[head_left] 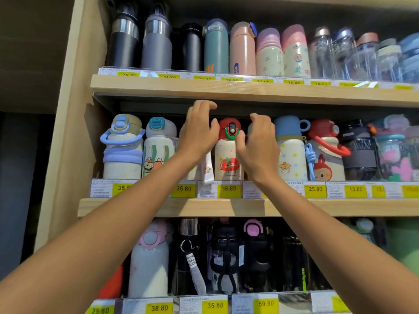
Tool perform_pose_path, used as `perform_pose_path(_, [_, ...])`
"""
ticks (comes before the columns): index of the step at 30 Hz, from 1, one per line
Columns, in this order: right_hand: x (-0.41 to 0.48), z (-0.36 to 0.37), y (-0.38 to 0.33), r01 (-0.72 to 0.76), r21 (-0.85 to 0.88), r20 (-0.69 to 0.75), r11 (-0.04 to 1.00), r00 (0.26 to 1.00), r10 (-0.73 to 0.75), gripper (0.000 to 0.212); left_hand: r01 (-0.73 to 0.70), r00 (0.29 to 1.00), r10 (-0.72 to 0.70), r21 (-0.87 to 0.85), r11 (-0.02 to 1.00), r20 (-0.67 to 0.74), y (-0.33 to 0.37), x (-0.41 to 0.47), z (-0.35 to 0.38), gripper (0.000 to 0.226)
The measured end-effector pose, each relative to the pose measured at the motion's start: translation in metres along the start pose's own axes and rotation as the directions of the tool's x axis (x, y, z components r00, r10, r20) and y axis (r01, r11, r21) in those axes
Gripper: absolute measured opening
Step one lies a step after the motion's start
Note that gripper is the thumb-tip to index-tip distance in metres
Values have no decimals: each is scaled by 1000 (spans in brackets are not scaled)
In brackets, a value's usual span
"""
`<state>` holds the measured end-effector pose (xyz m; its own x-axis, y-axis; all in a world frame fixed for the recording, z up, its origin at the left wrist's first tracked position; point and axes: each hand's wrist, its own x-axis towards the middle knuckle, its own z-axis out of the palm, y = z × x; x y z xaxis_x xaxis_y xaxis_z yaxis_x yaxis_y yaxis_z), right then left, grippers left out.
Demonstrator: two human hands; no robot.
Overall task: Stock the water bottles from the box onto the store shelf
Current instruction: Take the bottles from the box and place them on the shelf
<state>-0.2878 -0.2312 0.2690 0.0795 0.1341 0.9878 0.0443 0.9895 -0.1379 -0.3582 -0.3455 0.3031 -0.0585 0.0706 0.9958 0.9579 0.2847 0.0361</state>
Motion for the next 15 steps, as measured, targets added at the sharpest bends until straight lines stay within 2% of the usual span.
perform_pose_path(4, [24, -31, 43, -3, -35, -61, 999, 998, 1, 36, -124, 984, 124, -6, 992, 125, 43, 3, 31, 36])
perform_pose_path(6, [36, -42, 70, -25, -86, -41, 996, 999, 22, 33, -142, 974, 129, 54, 988, 187, 61, 8, 47, 38])
perform_pose_path(11, [61, -61, 133, 7, -258, 150, 966, 988, 33, 37, -150, 930, 20, 328, 933, 367, 93, 24, 82, 58])
perform_pose_path(15, [70, -61, 156, 49, -303, 285, 952, 958, 42, 46, -71, 902, -143, 468, 881, 407, 93, 28, 94, 72])
